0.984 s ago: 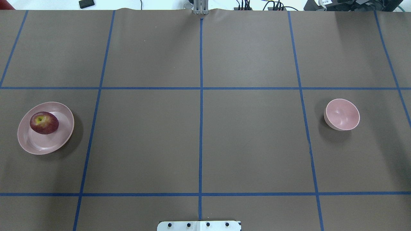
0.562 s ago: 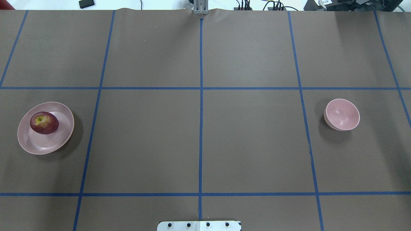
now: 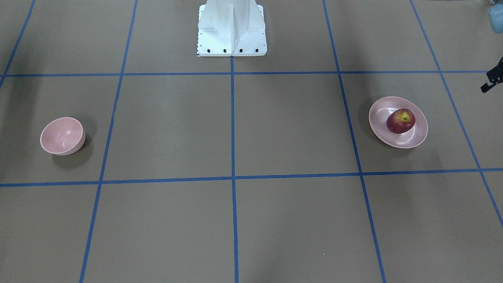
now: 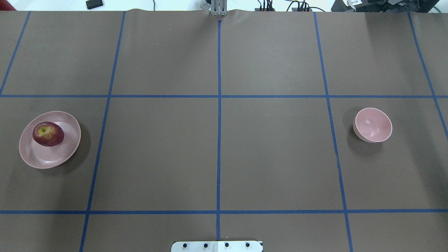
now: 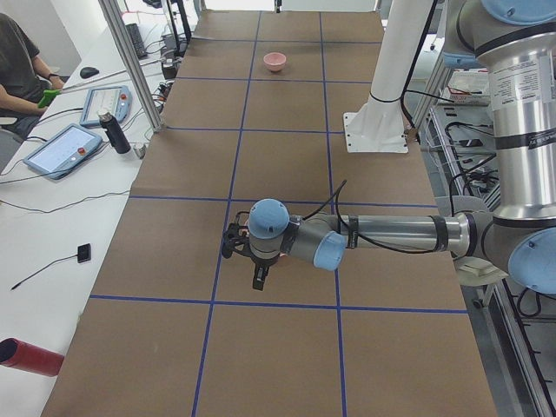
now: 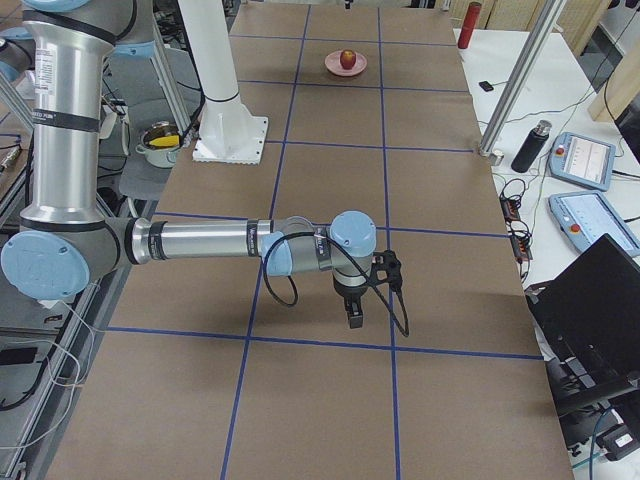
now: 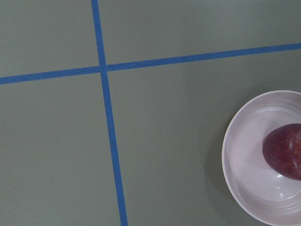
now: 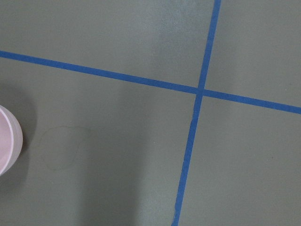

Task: Move apple from plate to bowl

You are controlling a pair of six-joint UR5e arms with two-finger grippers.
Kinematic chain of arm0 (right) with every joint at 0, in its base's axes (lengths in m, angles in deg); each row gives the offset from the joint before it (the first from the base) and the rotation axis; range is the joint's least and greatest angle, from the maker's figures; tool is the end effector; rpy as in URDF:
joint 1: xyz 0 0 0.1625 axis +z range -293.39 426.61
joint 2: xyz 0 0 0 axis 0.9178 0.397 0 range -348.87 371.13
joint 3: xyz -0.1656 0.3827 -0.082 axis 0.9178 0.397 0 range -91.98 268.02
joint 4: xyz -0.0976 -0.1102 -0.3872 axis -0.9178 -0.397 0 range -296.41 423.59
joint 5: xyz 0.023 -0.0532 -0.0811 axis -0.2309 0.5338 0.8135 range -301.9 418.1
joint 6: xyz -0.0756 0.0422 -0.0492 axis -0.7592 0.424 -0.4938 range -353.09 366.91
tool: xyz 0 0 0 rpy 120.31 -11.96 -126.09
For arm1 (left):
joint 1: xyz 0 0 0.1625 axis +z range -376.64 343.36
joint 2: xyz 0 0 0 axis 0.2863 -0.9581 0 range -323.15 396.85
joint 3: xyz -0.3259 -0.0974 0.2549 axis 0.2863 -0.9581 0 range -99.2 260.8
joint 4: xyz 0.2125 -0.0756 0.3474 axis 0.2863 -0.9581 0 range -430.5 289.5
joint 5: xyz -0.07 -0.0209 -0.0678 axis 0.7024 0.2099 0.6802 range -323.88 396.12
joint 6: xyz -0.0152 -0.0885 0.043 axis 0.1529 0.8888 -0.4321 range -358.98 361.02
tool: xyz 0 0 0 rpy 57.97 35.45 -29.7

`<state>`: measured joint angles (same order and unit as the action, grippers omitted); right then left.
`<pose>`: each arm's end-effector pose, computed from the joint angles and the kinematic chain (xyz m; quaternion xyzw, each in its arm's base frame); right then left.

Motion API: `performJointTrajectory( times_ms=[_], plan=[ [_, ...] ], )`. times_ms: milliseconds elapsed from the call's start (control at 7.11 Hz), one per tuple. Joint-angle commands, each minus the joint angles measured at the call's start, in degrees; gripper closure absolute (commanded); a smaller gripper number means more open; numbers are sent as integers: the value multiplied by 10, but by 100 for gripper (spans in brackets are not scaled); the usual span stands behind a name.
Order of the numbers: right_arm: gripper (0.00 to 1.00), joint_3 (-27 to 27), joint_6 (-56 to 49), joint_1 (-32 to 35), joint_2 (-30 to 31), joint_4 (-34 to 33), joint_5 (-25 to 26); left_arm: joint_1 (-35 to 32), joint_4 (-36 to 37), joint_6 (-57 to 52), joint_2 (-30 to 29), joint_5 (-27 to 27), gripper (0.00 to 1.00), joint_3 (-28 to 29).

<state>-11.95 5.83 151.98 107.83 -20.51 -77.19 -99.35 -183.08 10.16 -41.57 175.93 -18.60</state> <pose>0.0260 -0.4551 0.6155 0.0619 -0.3859 -0.0766 0.9173 -0.0032 -0.4262 0.6193 0.0997 0.4332 0.0601 0.8937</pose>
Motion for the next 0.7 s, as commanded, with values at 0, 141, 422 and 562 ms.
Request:
performJointTrajectory(
  times_ms=[0,141,422,562],
  plan=[
    [0,6,-2,-2,1,0,-6,0,-46,24,-18,4,2,-3],
    [0,0,0,-2,1,1,-9,0,-47,23,-14,5,2,1],
    [0,3,1,-13,0,0,-9,0,-47,24,-9,-2,2,1],
    [0,5,5,-29,-6,0,-9,-1,-46,27,-9,-1,2,-4]
  ],
)
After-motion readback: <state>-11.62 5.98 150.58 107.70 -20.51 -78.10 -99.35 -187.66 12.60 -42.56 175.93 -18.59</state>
